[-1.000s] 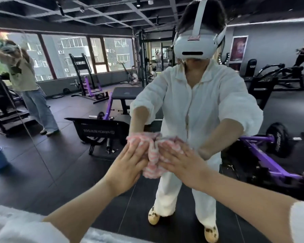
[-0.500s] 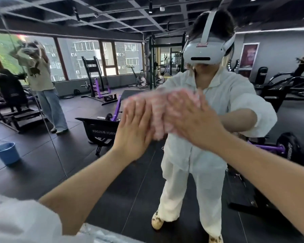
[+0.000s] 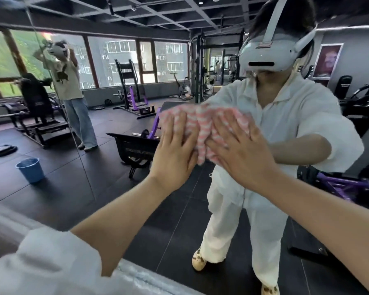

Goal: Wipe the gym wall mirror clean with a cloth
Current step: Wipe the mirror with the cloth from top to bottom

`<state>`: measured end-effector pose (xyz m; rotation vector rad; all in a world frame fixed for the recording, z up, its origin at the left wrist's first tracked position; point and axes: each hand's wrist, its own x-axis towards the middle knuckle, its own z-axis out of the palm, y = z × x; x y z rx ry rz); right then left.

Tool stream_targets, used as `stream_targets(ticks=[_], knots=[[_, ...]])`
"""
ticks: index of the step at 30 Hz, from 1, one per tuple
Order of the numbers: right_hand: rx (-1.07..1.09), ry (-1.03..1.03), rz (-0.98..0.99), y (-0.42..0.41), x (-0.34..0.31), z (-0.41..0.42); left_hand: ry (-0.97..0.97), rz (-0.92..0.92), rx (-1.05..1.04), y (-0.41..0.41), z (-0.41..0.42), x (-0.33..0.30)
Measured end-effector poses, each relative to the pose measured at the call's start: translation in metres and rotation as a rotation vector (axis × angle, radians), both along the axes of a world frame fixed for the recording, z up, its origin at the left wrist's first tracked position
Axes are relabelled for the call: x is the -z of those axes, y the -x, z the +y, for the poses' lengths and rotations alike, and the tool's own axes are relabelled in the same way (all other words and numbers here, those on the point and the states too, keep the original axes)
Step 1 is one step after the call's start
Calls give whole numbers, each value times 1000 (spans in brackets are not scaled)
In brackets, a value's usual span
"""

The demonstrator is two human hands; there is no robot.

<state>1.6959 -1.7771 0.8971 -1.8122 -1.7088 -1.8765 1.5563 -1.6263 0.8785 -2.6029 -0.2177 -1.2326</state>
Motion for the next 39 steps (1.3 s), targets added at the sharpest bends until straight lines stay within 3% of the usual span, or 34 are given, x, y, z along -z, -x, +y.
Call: stream_targets(ticks=[9,13,18,23,28,31,34,39], knots=[[40,410,-90,6,131,4,146,373,-103,37,5,136],[170,609,-135,9,158,1,214,425,-109,48,-8,160],[91,410,-173,5,115,11,201,413,-203,46,-3,134],[-114,211,-87,15,7,48,238,233,-222,30,27,45],[-8,36,-12,36,-105,73,169,37,-320,30,66,-82],[116,-32,97,48,-149,86,177,-48,-267,39,78,-142],[109,-95,72,55,-150,99,62,-111,-182,41,95,-150],[126,-89,15,61,-98,124,-50,-181,-33,45,130,-94]])
